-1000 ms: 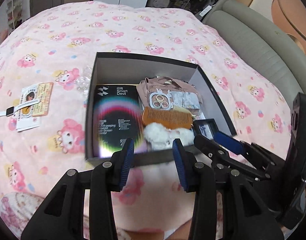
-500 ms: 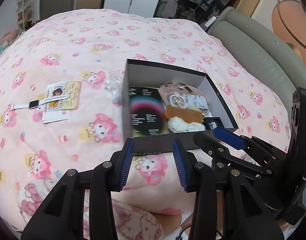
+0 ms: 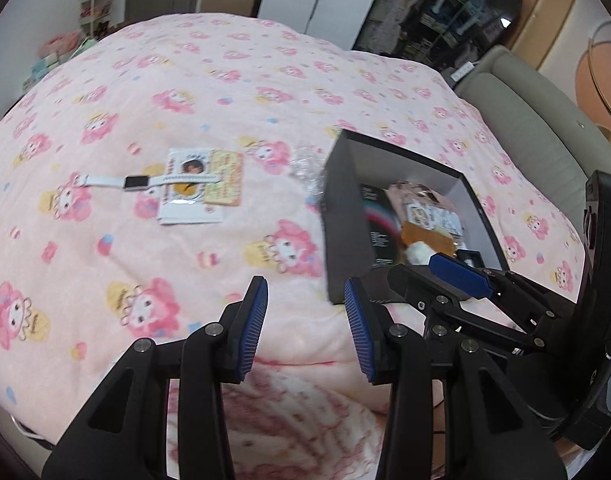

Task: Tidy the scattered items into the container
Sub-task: 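Withdraw the right tool from the box toward the white watch, then reach down and grasp the white watch strap with the right tool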

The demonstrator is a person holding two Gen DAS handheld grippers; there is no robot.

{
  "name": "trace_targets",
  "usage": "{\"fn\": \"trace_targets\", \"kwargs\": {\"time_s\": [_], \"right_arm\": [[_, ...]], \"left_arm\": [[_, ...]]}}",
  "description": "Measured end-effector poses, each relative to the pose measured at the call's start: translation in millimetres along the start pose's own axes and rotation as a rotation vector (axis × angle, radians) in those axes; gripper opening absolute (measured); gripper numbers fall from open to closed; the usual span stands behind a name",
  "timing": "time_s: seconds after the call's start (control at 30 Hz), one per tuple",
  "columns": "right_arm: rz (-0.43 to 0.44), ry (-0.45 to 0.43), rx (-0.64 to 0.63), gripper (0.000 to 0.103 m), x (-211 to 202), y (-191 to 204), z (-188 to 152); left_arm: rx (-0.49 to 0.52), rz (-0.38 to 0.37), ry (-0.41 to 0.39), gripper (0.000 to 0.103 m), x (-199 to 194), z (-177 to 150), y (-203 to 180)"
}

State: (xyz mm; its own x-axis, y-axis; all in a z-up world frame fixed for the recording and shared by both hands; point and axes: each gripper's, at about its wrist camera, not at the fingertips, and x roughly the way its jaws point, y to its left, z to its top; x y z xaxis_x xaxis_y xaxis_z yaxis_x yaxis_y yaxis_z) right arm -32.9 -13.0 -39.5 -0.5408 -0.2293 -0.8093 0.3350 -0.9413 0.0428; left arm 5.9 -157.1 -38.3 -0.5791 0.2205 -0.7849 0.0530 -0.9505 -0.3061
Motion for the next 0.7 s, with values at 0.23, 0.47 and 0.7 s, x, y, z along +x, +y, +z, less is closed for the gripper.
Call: {"fn": "trace_targets", "kwargs": {"time_s": [0.23, 0.47, 0.7], "right_arm": [[0.018, 0.035, -0.053, 0.037, 18, 36, 4], [0.063, 0.098, -0.066, 0.037, 45, 62, 4], [0.136, 0.182, -0.04, 0.037, 81, 76, 9]], "left_arm": [[-0.061, 0.022, -0.004, 0.041, -1, -5, 39], [-0.13, 0.039, 0.007, 0.041, 8, -12, 74], [-0.194, -0.005, 0.07, 0.046, 34, -4, 109]]}}
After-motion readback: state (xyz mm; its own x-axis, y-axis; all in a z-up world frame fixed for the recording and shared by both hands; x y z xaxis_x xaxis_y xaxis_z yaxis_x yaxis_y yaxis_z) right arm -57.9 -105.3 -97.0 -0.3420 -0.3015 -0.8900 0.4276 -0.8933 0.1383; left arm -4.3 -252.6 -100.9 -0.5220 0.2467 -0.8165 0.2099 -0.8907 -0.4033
